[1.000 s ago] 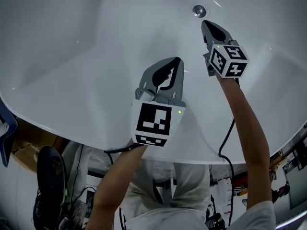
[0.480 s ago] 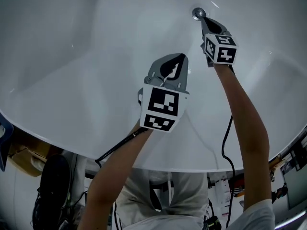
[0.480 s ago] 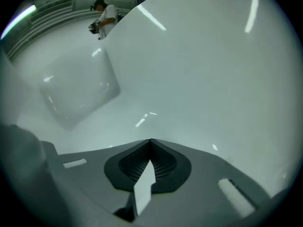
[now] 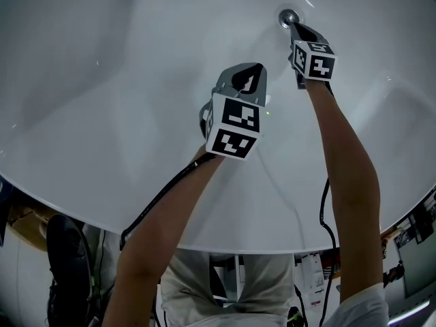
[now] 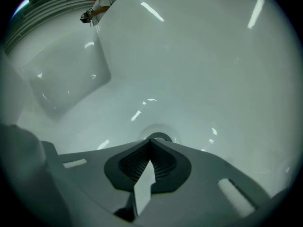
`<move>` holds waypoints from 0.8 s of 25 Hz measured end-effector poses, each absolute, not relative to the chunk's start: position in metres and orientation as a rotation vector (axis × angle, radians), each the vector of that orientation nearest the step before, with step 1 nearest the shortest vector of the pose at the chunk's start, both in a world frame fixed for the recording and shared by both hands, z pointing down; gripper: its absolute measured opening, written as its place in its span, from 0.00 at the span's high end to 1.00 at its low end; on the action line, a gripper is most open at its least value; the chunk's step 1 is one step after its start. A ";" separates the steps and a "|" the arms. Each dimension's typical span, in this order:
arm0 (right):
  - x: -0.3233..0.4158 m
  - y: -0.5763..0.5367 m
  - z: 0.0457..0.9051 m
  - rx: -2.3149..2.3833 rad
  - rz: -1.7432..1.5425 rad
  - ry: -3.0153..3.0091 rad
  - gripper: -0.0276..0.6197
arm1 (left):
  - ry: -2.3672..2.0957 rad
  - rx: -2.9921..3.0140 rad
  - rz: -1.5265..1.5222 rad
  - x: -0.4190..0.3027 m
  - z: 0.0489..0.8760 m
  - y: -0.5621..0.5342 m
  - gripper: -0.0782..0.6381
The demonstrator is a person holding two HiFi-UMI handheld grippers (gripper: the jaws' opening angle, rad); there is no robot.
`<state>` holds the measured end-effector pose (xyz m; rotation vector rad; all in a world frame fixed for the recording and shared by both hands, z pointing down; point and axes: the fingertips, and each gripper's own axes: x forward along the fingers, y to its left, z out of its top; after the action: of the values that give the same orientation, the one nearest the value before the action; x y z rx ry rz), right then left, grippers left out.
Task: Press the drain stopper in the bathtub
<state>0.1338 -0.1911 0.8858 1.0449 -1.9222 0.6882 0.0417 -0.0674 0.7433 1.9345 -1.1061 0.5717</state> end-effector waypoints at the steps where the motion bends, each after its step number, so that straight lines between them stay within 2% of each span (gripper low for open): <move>1: 0.138 -0.193 0.888 1.047 0.687 -1.910 0.95 | -1.098 1.944 0.567 0.044 0.742 -0.070 0.89; 16: 0.128 -0.208 0.951 0.891 0.656 -1.789 0.96 | -1.001 1.960 0.545 0.064 0.766 -0.067 0.89; 20: 0.131 -0.212 0.953 0.944 0.738 -1.807 0.96 | -1.002 1.954 0.546 0.068 0.766 -0.071 0.89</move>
<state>0.1309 -0.2119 0.9534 0.9435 -1.8070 0.7377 0.0683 -0.0706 0.7660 1.9535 -1.0016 0.5456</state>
